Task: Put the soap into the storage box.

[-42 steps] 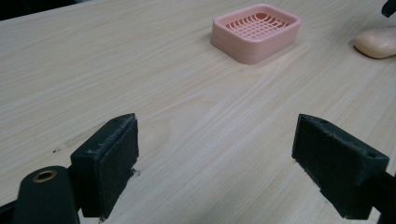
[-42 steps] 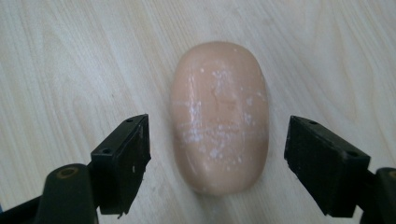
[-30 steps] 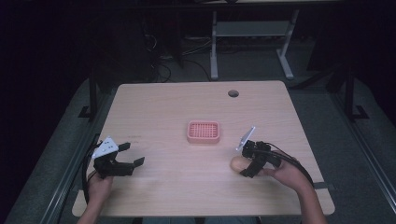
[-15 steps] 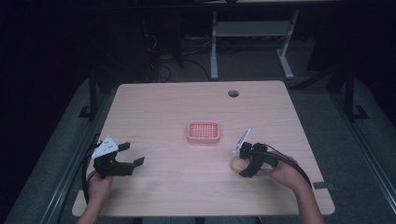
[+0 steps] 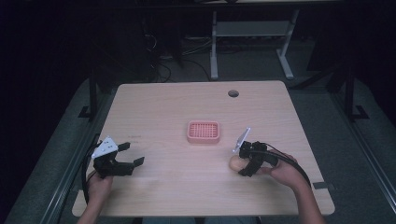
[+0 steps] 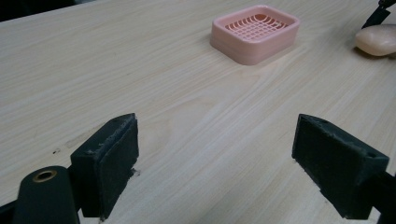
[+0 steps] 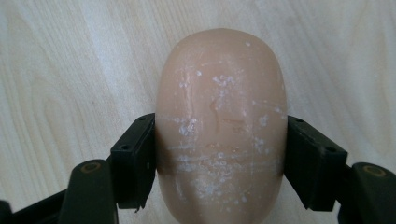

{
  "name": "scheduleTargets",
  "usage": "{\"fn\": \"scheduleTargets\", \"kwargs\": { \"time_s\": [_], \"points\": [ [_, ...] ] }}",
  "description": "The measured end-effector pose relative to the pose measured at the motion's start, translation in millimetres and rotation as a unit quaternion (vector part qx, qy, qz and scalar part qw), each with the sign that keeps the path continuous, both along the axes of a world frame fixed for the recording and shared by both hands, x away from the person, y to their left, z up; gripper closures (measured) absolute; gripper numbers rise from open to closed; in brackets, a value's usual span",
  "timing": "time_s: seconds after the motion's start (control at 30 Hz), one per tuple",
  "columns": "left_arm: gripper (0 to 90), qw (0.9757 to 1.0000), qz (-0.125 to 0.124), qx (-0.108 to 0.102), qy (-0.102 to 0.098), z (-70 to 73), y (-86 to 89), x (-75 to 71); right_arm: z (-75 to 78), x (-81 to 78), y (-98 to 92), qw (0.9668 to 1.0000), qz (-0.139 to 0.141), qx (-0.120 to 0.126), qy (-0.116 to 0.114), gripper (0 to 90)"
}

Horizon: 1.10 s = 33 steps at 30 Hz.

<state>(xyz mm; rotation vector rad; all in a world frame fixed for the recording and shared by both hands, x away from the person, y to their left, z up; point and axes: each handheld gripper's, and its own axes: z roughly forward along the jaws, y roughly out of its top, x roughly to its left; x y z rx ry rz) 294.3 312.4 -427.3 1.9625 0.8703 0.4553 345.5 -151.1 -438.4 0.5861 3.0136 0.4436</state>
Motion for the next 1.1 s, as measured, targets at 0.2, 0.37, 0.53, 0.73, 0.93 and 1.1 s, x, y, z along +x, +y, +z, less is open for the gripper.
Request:
{"fn": "scheduleTargets", "kwargs": {
  "time_s": [0.2,0.37,0.53,0.73,0.93,1.1],
  "points": [
    [14.3,1.0,0.0,0.0,-0.003,0.2,0.4,0.0,8.3,7.6,1.7,1.0,0.002,0.004,-0.005,32.0],
    [14.3,1.0,0.003,-0.004,0.0,0.3,0.6,-0.2,14.2,14.7,4.2,0.9999,0.007,0.013,-0.004,32.0],
    [14.3,0.9999,0.006,-0.01,0.0,-0.1,0.4,-0.2,18.9,20.3,6.7,0.9999,0.007,0.015,-0.005,32.0],
    [14.3,0.9999,0.006,-0.01,-0.001,0.0,0.2,0.2,23.2,27.4,8.6,0.9998,0.01,0.016,-0.006,32.0],
    [14.3,0.9999,0.006,-0.01,-0.001,0.2,0.8,0.2,26.8,34.4,10.6,0.9997,0.012,0.022,-0.005,32.0],
    [14.3,0.9999,0.006,-0.01,-0.001,0.3,0.8,0.1,30.5,39.2,15.0,0.9997,0.015,0.018,-0.005,32.0]
  ]
}}
